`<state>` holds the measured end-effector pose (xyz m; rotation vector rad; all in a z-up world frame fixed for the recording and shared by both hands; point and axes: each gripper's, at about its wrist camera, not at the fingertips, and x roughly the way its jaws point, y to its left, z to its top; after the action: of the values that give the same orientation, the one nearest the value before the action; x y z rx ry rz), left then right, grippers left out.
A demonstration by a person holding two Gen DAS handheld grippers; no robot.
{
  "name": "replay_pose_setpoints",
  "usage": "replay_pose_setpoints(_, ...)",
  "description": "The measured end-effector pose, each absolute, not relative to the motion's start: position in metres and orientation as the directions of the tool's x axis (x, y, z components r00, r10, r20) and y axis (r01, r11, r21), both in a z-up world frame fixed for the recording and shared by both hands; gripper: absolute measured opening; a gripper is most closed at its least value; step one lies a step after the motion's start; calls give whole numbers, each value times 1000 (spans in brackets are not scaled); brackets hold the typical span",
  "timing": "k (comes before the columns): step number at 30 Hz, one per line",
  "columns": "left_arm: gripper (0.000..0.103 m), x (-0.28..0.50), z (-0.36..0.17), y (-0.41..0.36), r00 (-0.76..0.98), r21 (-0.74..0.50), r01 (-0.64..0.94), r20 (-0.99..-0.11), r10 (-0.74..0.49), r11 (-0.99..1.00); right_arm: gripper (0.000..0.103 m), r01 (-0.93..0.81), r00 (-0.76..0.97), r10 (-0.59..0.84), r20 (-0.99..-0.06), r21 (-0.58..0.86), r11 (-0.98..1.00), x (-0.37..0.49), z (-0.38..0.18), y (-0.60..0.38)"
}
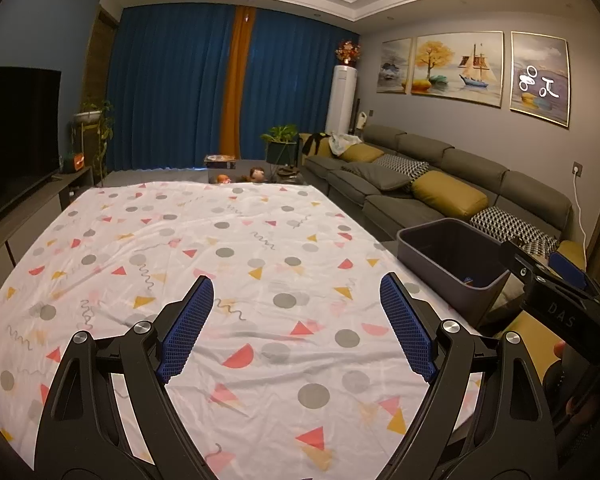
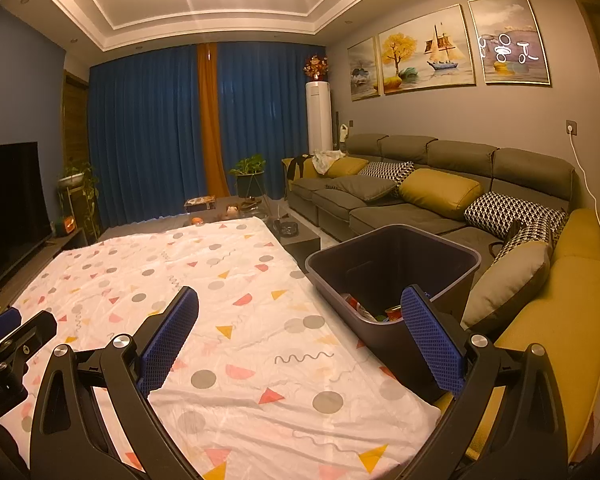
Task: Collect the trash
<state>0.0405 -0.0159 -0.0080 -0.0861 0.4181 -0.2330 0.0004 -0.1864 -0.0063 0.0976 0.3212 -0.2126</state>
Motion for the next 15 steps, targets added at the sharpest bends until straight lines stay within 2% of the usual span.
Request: replay_pose_setpoints(15,87,41,-9,-12,893,-130,173,-397,-211,976,97,221,930,-189,-316,69,973,-1,-6,-190)
